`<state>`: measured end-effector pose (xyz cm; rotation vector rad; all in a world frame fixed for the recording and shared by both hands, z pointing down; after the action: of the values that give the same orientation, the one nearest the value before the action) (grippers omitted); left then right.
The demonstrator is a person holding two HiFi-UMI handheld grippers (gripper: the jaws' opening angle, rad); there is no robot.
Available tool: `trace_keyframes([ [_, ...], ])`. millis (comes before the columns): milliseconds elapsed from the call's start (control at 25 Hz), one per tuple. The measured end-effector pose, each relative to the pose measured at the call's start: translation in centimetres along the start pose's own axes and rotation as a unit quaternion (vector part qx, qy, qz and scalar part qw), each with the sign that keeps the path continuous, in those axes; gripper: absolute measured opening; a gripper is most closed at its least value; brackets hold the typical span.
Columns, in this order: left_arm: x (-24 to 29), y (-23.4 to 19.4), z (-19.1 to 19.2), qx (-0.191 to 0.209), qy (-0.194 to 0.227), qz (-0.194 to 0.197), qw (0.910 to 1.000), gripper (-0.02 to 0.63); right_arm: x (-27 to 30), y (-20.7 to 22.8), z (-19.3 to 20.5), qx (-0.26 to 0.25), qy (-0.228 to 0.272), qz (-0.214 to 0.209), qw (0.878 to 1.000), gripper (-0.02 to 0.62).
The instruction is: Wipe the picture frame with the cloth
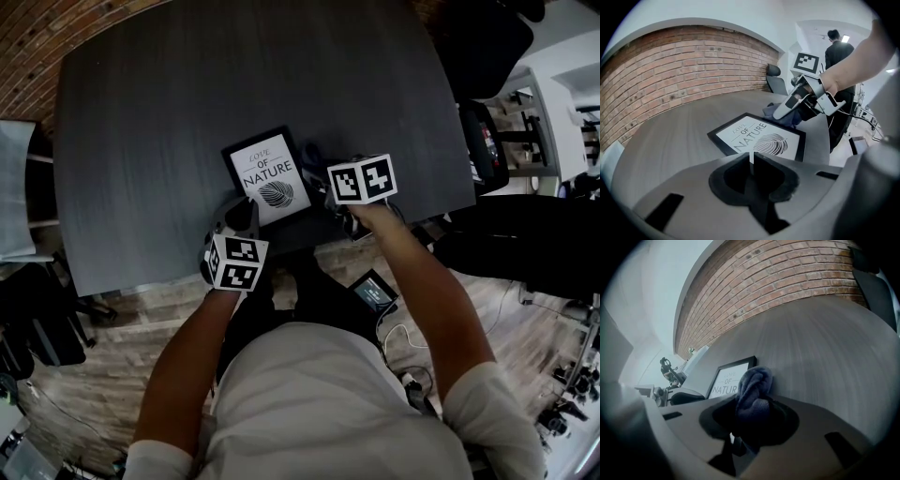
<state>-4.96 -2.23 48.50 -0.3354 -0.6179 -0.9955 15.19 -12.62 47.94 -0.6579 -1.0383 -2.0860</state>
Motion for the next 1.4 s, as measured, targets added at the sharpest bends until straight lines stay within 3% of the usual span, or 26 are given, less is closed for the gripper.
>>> trace_keyframes([
  [920, 0.1, -0.2, 0.1, -0.002, 0.004, -0.010, 0.9999, 0.023, -4.4, -1.6, 6.1, -0.002, -0.029, 0.010, 1.000, 0.114],
  [1080, 0.1, -0.5, 0.1, -0.011, 0.009, 0.006, 0.9999, 0.023, -5.6, -2.5, 7.9, -0.012, -0.040, 0.002, 0.999, 0.115],
  [1280, 0.0, -1.5, -0.3, -0.025, -0.001, 0.058, 0.9980, 0.025, -7.1, -4.5, 9.4, -0.046, -0.055, -0.012, 0.997, 0.116],
  [1400, 0.1, -2.4, -0.9, -0.002, 0.006, 0.077, 0.9970, 0.024, -7.1, -6.5, 9.5, -0.071, -0.053, -0.026, 0.996, 0.116],
])
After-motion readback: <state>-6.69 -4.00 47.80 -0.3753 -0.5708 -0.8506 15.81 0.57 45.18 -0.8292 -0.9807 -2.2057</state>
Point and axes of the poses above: the fingertips, and each gripper's own axes: x forward along the fingers, y to its right, z out of its underside, the point moved 9 cm from there along -x, backward along the fingers, and after that the axes turned 6 degrees about y, right-handed, at the moved point
